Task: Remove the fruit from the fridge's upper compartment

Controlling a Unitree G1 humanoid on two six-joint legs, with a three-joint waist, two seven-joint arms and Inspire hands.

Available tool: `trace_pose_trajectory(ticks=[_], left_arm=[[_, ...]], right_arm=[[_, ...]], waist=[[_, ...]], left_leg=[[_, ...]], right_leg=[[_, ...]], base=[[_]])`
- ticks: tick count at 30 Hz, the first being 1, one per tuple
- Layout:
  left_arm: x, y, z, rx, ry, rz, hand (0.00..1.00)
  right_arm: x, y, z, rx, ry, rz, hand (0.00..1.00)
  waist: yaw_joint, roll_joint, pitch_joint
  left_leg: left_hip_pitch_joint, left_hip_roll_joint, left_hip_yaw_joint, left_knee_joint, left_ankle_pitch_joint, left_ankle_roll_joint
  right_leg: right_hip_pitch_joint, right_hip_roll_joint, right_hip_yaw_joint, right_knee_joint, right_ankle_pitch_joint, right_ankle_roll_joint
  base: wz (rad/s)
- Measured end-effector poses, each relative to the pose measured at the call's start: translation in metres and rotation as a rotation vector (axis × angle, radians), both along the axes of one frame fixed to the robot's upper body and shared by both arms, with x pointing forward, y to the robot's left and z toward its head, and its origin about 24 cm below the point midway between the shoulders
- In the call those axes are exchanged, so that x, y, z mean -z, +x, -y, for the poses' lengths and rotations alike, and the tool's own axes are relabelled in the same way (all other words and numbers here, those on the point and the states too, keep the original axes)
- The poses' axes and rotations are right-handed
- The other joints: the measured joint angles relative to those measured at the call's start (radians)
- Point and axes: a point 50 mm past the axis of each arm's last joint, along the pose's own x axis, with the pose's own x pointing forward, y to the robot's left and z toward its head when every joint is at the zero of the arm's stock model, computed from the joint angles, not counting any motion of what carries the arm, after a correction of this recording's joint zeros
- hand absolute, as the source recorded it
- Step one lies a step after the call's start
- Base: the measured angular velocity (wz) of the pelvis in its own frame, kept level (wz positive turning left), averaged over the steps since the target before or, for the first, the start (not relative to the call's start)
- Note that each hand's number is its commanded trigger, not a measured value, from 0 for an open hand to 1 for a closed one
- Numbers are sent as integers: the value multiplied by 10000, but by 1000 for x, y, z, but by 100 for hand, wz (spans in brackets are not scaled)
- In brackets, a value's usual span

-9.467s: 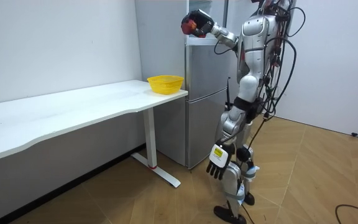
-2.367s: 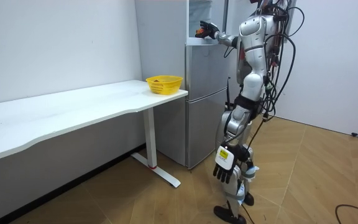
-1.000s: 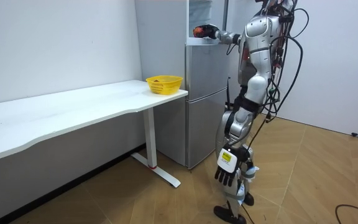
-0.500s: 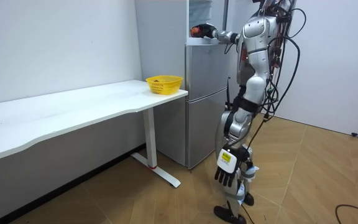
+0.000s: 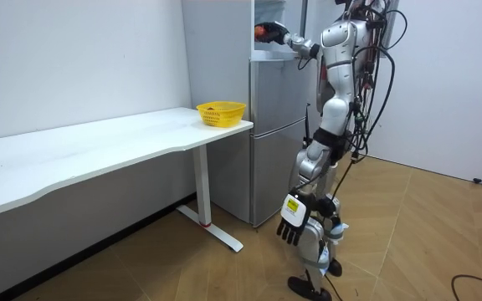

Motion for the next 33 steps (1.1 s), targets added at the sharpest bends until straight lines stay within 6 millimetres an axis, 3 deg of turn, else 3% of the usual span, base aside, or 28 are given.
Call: trace_pose_trajectory(ticks=[5,14,15,19,24,28,33], left_arm=[[2,-1,6,-374,-95,172,0],[6,-19,14,-815,-216,3,0],[6,-22,15,-842,-256,-78,0],[6,-25,17,-826,-301,-110,0],[8,-23,19,-850,-430,-22,0],[10,-19,22,-788,-583,-50,0],[12,-12,26,-501,-705,32,0]], right_arm=[[1,-27,-37,-1138,75,1143,100],[3,-71,-39,-800,531,2521,100],[4,-76,-40,-838,592,2702,100],[13,-84,-44,-653,848,2953,100],[17,-95,-57,-642,662,3358,100],[11,-101,-76,-1505,370,3848,100],[19,-98,-104,-2531,-1127,3326,100]], waist=[[-109,344,-13],[-168,569,-4],[-329,570,-6],[-455,686,38],[-623,803,-21],[-534,952,-41],[-399,926,-16]], left_leg=[[53,12,103,-5,0,0],[255,107,522,-108,-1,0],[266,105,525,-108,-1,0],[413,131,764,-161,-9,2],[215,126,816,-151,-22,21],[251,148,949,-153,-18,20],[208,155,1051,-155,-16,19]], right_leg=[[15,-31,121,2,0,1],[-79,12,528,153,2,-12],[-81,8,528,164,2,-12],[-82,31,756,152,-6,-19],[-346,96,812,354,29,-29],[-377,110,878,347,35,-33],[-393,106,973,347,31,-37]], base=[[-6],[-14],[-4],[-16],[-5],[-6],[-6]])
